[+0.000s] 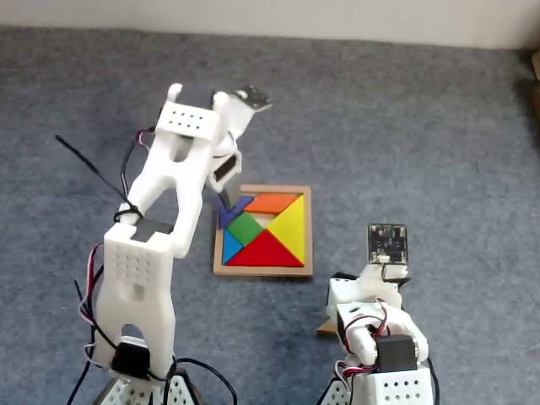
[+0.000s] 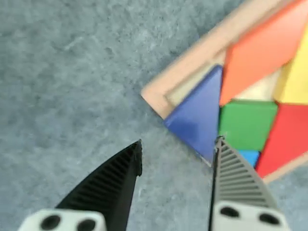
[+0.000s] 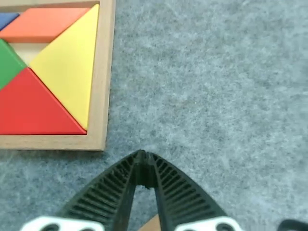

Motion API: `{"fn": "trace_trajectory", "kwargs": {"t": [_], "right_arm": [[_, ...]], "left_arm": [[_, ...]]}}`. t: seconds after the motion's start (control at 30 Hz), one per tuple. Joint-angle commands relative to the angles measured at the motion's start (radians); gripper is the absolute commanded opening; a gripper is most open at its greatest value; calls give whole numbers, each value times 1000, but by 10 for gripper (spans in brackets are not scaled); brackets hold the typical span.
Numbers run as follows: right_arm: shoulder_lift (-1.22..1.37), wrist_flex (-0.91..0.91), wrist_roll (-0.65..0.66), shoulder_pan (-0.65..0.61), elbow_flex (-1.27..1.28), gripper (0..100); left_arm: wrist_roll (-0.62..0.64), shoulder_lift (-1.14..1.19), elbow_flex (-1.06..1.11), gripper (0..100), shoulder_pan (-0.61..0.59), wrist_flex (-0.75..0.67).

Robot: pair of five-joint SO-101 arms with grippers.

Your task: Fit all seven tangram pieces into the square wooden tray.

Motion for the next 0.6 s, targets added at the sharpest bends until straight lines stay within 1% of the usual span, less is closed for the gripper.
{"fn": "trace_trajectory", "kwargs": {"t": [0.0, 0.13, 0.23, 0.43, 0.57], "right_arm": [[-5, 1, 8, 12, 120, 5], [-5, 1, 8, 12, 120, 5], [-5, 1, 8, 12, 120, 5], [-5, 1, 8, 12, 120, 5], [-5, 1, 8, 12, 120, 5]], "left_arm": [[2, -64, 76, 235, -12, -107], [2, -64, 179, 235, 8, -224], [5, -64, 222, 233, 41, -275], [8, -73, 222, 232, 110, -279], [11, -91, 186, 231, 113, -270]]}}
